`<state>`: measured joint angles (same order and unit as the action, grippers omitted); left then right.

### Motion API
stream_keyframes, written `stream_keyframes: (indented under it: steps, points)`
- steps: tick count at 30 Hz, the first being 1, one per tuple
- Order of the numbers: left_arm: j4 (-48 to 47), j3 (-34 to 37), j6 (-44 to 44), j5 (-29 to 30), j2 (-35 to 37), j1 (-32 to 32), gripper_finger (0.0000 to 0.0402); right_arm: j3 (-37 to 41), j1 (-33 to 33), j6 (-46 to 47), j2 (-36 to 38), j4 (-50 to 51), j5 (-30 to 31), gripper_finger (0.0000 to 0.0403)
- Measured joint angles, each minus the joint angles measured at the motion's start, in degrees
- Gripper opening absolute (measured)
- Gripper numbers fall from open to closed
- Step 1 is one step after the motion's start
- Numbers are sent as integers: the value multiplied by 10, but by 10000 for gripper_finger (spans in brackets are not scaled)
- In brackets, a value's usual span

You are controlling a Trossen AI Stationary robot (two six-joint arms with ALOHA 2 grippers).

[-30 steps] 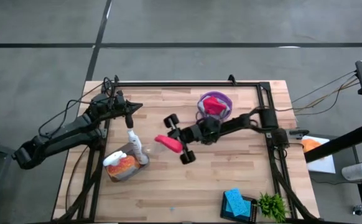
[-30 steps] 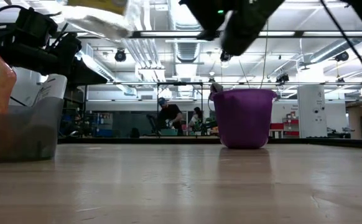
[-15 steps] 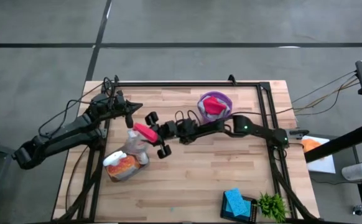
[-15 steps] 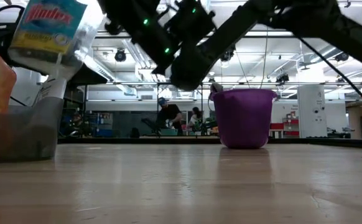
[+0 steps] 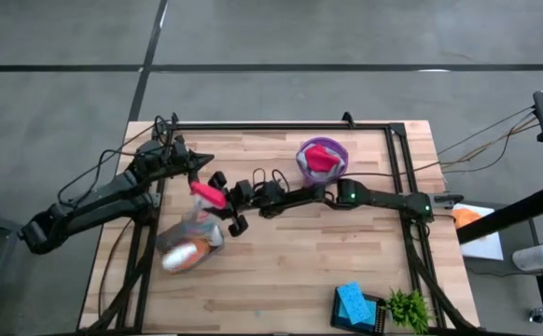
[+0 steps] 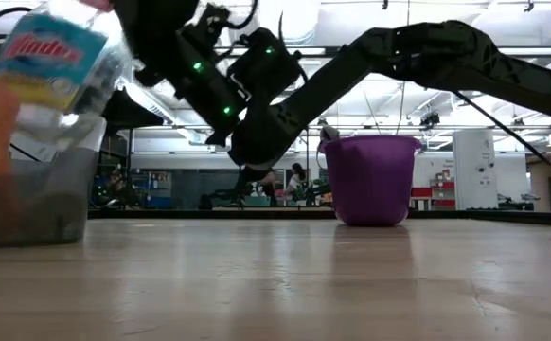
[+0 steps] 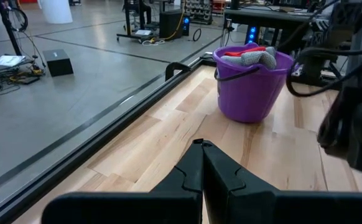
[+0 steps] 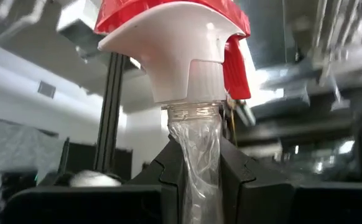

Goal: Pick & Place Kitchen Items
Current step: Put the transparent spray bottle into the gray bin

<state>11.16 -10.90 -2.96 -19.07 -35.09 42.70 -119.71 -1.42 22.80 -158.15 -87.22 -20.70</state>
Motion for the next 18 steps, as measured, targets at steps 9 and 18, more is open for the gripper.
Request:
stream_keyframes:
  steps: [9,18]
  points:
    - [0,0,0,0,0,0,0,-1,5,-22,-2,104,-27,43]
    - [0,0,0,0,0,0,0,-2,3,-54,0,146,-42,48]
